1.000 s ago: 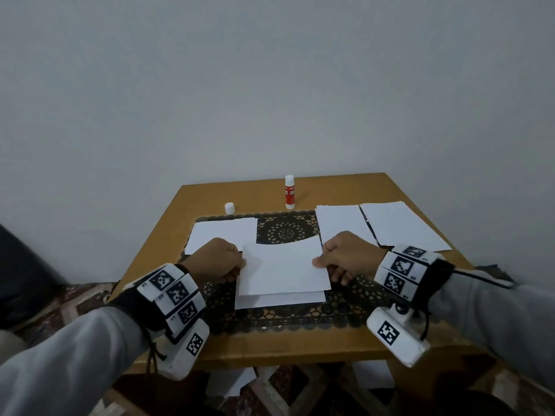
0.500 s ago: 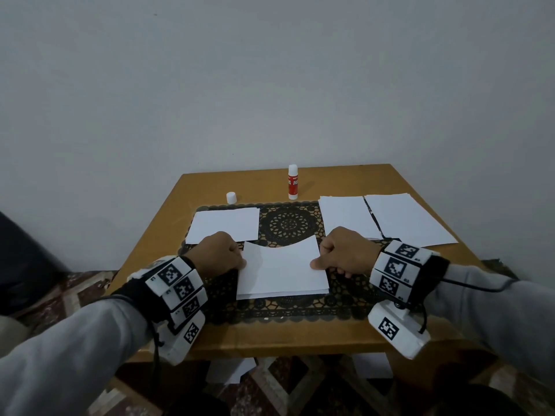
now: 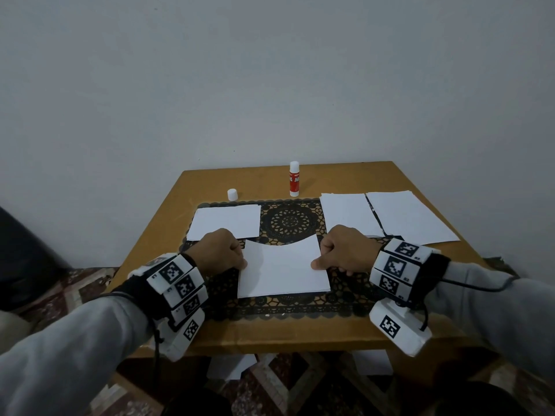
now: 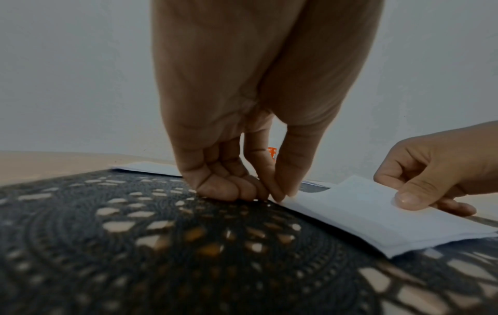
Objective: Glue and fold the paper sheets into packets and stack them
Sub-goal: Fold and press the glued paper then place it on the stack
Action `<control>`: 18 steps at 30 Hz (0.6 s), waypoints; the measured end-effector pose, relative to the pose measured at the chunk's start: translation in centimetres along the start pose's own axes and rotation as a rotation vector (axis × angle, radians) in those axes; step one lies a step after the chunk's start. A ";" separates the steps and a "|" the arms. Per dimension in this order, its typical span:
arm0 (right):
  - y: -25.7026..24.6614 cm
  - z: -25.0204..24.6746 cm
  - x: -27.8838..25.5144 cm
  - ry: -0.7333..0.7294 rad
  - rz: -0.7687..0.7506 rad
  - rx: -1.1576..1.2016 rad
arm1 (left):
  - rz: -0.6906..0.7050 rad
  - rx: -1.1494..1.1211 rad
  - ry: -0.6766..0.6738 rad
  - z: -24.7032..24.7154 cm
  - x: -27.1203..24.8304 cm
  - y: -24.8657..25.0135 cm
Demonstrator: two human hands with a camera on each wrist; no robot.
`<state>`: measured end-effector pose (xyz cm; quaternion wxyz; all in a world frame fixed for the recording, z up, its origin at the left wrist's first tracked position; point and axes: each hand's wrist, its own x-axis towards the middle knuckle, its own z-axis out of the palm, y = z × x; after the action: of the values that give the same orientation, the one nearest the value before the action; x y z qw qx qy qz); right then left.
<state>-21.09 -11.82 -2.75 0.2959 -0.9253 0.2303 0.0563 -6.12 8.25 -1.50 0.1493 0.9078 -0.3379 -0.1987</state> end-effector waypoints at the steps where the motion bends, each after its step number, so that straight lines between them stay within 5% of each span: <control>1: -0.1 0.1 0.0 0.002 -0.002 -0.010 | 0.005 0.007 0.004 0.0 0.0 0.0; 7: -0.7 0.4 -0.2 0.033 0.014 -0.294 | 0.019 0.180 0.037 0.4 -0.6 1.0; 10: -1.1 0.2 -1.1 0.086 -0.003 -0.425 | 0.164 0.385 0.092 0.7 -1.6 1.6; 13: -2.4 0.9 -3.4 0.127 -0.190 -0.547 | 0.304 0.517 -0.101 1.5 -2.7 2.1; 15: -3.4 2.0 -5.4 -0.091 -0.344 -0.636 | 0.276 0.590 -0.262 1.9 -2.9 2.0; 18: -3.6 3.2 -6.4 -0.392 -0.405 -0.739 | 0.238 0.619 -0.331 2.1 -2.5 1.6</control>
<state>-24.96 -4.88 -1.97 -0.0108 -0.9670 -0.0505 0.2495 -9.73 8.50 -2.09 -0.1670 0.8200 -0.5046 -0.2124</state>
